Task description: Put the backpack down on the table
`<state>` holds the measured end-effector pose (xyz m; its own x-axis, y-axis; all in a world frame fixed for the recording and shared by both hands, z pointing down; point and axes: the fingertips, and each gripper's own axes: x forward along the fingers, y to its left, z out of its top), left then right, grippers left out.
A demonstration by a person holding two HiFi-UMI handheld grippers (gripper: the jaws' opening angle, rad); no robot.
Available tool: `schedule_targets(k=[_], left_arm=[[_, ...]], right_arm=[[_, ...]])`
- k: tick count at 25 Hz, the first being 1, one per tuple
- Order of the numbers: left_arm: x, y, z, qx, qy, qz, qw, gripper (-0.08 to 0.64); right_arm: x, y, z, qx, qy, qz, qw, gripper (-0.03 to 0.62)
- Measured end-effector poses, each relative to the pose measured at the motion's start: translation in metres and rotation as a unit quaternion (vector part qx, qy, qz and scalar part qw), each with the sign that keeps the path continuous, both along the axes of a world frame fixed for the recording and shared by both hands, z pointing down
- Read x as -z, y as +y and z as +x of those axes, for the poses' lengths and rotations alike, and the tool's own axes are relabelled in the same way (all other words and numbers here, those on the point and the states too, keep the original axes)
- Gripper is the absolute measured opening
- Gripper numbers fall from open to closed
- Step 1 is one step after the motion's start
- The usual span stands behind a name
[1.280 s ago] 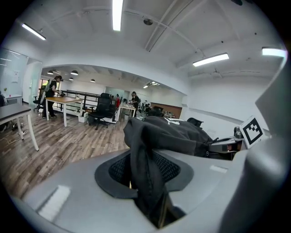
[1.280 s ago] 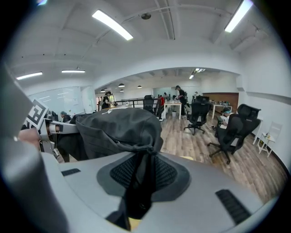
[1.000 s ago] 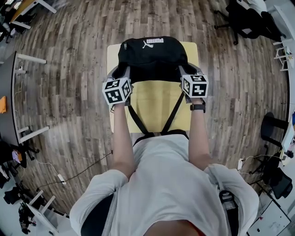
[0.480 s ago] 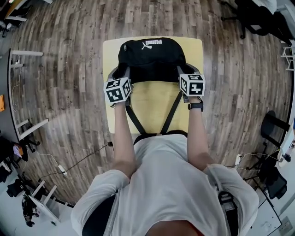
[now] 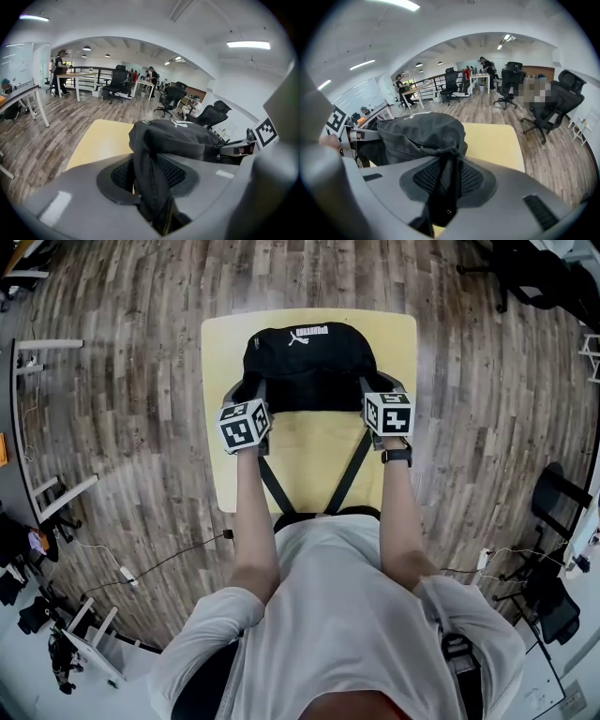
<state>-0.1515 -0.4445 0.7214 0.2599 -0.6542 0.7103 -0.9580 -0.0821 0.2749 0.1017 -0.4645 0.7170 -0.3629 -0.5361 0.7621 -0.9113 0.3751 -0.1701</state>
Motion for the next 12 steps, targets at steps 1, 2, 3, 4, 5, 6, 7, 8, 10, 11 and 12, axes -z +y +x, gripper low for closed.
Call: schedule_targets(k=[1,2,3,4,5,6,7,8,10,11,12], left_arm=[[-0.002,-0.001,0.000,0.003,0.000,-0.001,1.0000,0.118],[-0.004,-0.001,-0.001,0.006,-0.001,-0.001,1.0000,0.118],[-0.006,-0.002,-0.002,0.010,-0.004,0.000,0.9999,0.118],[-0.009,-0.001,-0.003,0.014,-0.010,0.001,0.9998,0.120],[-0.011,-0.001,-0.004,0.019,-0.016,0.003,0.9997,0.121],[-0.014,0.000,-0.005,0.023,-0.023,0.006,0.9995,0.124],[-0.017,0.001,-0.006,0.027,-0.028,0.007,0.9992,0.126],[-0.020,0.001,-0.007,0.030,-0.032,0.008,0.9990,0.129],[-0.023,0.002,-0.008,0.034,-0.034,0.006,0.9989,0.135],[-0.026,0.002,-0.010,0.034,-0.033,0.004,0.9989,0.140],[-0.028,0.001,-0.011,0.035,-0.032,0.000,0.9989,0.144]], right_arm=[[-0.003,0.000,0.000,-0.001,-0.001,-0.001,1.000,0.098],[-0.005,0.000,0.000,-0.002,-0.001,-0.001,1.000,0.098],[-0.007,0.000,0.001,-0.005,-0.002,-0.001,1.000,0.100],[-0.009,0.000,0.002,-0.009,-0.002,-0.001,1.000,0.108],[-0.012,0.001,0.003,-0.013,-0.001,0.000,1.000,0.117],[-0.015,0.001,0.004,-0.018,-0.001,0.001,1.000,0.128],[-0.017,0.001,0.005,-0.020,0.000,0.001,1.000,0.135],[-0.020,0.001,0.005,-0.022,-0.001,0.002,1.000,0.140],[-0.024,0.000,0.006,-0.025,-0.004,0.002,1.000,0.143],[-0.025,-0.001,0.006,-0.026,-0.006,0.003,1.000,0.149],[-0.027,-0.002,0.006,-0.028,-0.008,0.006,1.000,0.157]])
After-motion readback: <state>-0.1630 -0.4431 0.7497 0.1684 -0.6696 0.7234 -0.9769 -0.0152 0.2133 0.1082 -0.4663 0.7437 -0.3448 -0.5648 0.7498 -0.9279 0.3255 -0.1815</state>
